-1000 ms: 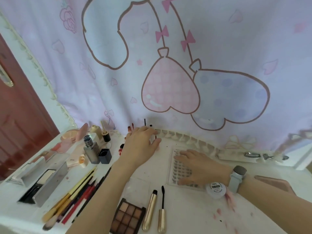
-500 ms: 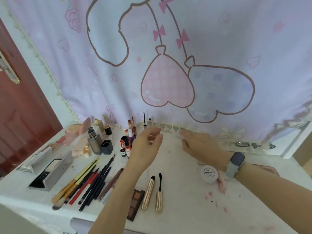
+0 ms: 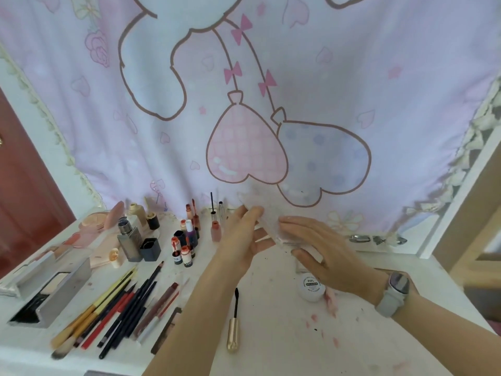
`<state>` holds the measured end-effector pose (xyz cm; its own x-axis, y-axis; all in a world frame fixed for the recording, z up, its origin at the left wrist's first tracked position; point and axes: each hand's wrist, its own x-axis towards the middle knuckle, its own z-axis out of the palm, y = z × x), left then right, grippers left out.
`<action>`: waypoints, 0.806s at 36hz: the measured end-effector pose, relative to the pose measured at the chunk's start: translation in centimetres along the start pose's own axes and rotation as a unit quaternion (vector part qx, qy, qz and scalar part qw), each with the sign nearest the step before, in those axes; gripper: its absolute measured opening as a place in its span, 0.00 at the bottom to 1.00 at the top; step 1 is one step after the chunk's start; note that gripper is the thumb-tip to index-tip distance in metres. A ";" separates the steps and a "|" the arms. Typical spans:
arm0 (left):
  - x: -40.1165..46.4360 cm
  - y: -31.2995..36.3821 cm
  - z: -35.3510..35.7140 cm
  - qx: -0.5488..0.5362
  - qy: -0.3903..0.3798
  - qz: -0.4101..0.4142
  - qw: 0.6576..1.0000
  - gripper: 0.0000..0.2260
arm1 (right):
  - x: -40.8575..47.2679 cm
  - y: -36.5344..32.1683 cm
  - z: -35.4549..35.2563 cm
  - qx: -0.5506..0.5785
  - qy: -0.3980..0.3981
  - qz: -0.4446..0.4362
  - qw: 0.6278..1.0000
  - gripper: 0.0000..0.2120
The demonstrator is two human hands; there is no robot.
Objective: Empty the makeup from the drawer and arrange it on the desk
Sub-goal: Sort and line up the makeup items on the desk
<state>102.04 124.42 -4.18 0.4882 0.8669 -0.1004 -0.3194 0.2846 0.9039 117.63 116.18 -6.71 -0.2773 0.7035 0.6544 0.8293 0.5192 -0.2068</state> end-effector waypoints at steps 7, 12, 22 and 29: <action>-0.1 0.4 -2.4 -0.011 0.009 0.023 1.000 0.11 | 0.6 1.1 -1.6 0.035 0.052 0.074 0.995 0.22; -0.3 1.3 -4.2 -0.024 -0.012 -0.073 0.997 0.11 | 0.6 2.2 -2.6 -0.129 -0.036 -0.040 0.990 0.23; -0.6 1.5 -4.2 -0.127 -0.143 -0.117 0.975 0.10 | 1.6 0.9 -3.6 -0.157 -0.022 -0.036 0.987 0.22; -1.3 1.0 -1.3 -0.234 -0.085 -0.055 0.967 0.38 | 2.0 -0.7 -2.5 -0.131 0.029 0.018 0.991 0.17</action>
<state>100.03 124.09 -3.72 0.6542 0.7521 -0.0802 -0.5707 0.5604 0.6002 117.72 116.01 -3.50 -0.2225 0.6868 0.6920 0.9377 0.3451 -0.0409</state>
